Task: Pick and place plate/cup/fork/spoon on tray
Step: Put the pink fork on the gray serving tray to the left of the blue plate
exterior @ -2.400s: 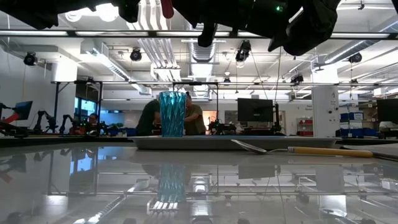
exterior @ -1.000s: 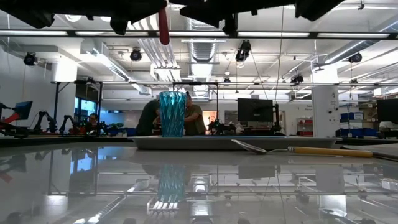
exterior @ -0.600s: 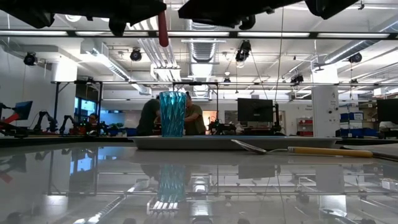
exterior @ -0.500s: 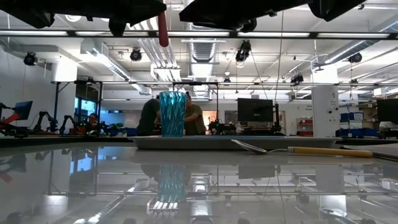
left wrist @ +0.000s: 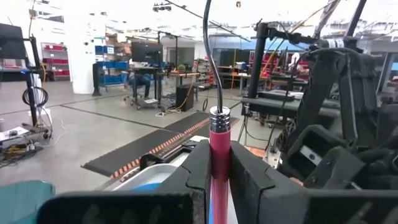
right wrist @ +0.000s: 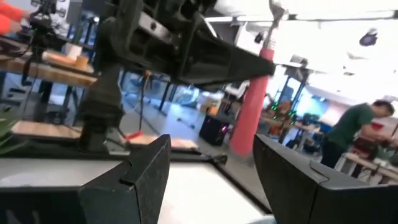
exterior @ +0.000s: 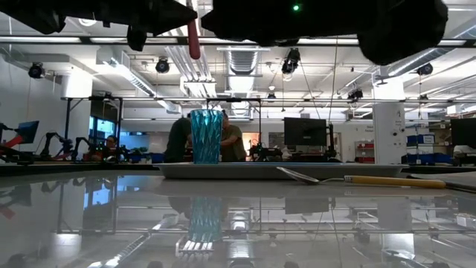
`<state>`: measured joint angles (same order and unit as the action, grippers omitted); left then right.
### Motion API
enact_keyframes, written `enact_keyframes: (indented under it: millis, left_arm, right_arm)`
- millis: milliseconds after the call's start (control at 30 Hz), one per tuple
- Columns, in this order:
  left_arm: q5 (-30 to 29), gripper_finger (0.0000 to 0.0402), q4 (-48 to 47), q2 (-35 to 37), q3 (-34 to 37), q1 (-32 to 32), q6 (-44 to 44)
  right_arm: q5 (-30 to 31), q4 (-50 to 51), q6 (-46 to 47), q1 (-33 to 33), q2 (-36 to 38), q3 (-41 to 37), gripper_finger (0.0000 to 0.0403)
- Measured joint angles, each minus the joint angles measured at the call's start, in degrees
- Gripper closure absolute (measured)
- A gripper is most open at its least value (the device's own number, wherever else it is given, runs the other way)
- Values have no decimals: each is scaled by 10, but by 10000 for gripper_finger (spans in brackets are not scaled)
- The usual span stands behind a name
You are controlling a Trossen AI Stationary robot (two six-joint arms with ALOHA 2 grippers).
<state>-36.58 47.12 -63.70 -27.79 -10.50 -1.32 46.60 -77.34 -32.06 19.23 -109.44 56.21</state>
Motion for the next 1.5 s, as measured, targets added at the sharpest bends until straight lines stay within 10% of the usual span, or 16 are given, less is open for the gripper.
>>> enact_keyframes:
  millis: [400, 1067, 1500]
  left_arm:
    - [0, 384, -2, 0, 1, 0, 10]
    - [18, 382, 4, 0, 1, 0, 26]
    - [30, 382, 16, 0, 0, 0, 40]
  right_arm:
    - [50, -40, -121, -2, -65, 106, 187]
    - [33, 9, -40, -69, -69, 130, 188]
    - [23, 23, -32, -83, -69, 138, 267]
